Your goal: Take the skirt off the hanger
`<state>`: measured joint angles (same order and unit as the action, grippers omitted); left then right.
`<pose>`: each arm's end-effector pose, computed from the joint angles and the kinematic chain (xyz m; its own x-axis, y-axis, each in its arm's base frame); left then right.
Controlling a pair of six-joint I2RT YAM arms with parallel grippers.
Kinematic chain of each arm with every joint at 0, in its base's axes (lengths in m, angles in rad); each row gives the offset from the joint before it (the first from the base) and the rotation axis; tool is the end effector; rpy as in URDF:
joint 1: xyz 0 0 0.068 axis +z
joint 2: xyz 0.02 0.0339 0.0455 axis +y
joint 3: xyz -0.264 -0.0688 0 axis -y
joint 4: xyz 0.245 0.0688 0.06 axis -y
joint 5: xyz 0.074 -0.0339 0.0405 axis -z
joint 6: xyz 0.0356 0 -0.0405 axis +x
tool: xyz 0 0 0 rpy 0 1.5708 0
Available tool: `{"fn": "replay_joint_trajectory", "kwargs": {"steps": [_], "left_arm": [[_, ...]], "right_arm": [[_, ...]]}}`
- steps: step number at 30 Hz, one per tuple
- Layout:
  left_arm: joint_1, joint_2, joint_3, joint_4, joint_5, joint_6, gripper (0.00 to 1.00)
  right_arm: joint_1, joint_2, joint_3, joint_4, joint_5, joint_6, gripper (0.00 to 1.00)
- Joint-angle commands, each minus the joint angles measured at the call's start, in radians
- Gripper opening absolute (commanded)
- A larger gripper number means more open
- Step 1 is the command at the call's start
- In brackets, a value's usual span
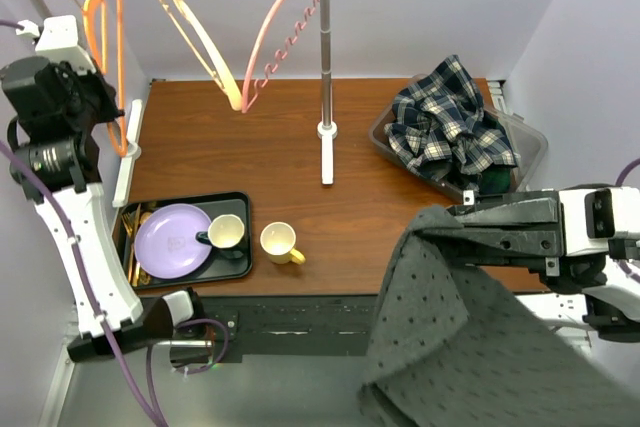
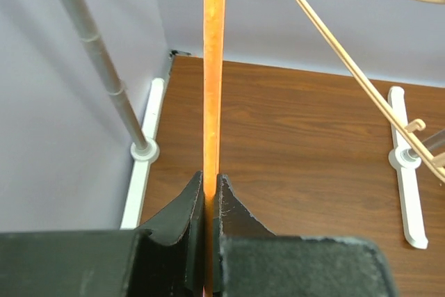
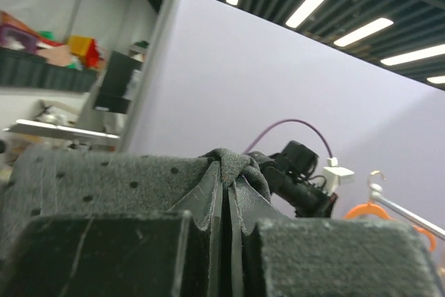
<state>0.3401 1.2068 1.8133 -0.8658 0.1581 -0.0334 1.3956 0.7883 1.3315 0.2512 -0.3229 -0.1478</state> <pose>0.1891 0.0610 0.5212 -0.2354 -0.1183 -0.9647 -0.1939 0.9783 -0.0726 0.0042 0.0887 0.5556 0.2662 0.7028 -0.6597 -0.9436 0.0504 -0.3271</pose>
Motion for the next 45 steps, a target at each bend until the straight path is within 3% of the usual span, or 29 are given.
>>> {"fn": "replay_joint_trajectory", "kwargs": {"steps": [1, 12, 23, 29, 30, 32, 33, 35, 36, 37, 42, 45], "left_arm": [[0.005, 0.039, 0.044, 0.044, 0.06, -0.016, 0.0], [0.005, 0.152, 0.075, 0.134, 0.107, -0.01, 0.0], [0.005, 0.359, 0.228, 0.2, 0.104, 0.003, 0.0], [0.007, 0.424, 0.247, 0.168, 0.127, -0.005, 0.0], [0.007, 0.418, 0.229, 0.171, 0.136, -0.002, 0.05], [0.005, 0.378, 0.157, 0.195, 0.144, 0.006, 0.24], [0.005, 0.36, 0.13, 0.208, 0.15, 0.016, 0.4], [0.005, 0.295, 0.052, 0.249, 0.144, 0.023, 0.51], [0.005, 0.271, 0.005, 0.263, 0.129, 0.026, 0.66], [0.005, 0.249, -0.017, 0.293, 0.115, 0.024, 0.72], [0.005, 0.114, -0.103, 0.34, 0.046, 0.007, 0.93], [0.005, 0.037, -0.214, 0.392, 0.038, -0.006, 1.0]], "right_arm": [[0.0, -0.018, -0.021, 0.014, 0.202, -0.104, 0.0], [0.0, 0.008, -0.051, 0.02, 0.242, -0.17, 0.0], [0.0, -0.011, -0.144, 0.066, 0.306, -0.217, 0.0], [0.0, -0.009, -0.158, 0.065, 0.334, -0.259, 0.0], [0.0, -0.003, -0.161, 0.062, 0.359, -0.266, 0.0], [0.0, 0.011, -0.158, 0.054, 0.402, -0.298, 0.0], [0.0, 0.02, -0.153, 0.053, 0.463, -0.314, 0.0], [0.0, 0.055, -0.126, 0.039, 0.533, -0.376, 0.0], [0.0, 0.068, -0.114, 0.036, 0.62, -0.4, 0.0], [0.0, 0.092, -0.103, 0.039, 0.657, -0.421, 0.0], [-0.001, 0.16, -0.094, 0.141, 0.843, -0.648, 0.0], [-0.027, 0.2, -0.086, 0.215, 0.933, -0.746, 0.0]]}}
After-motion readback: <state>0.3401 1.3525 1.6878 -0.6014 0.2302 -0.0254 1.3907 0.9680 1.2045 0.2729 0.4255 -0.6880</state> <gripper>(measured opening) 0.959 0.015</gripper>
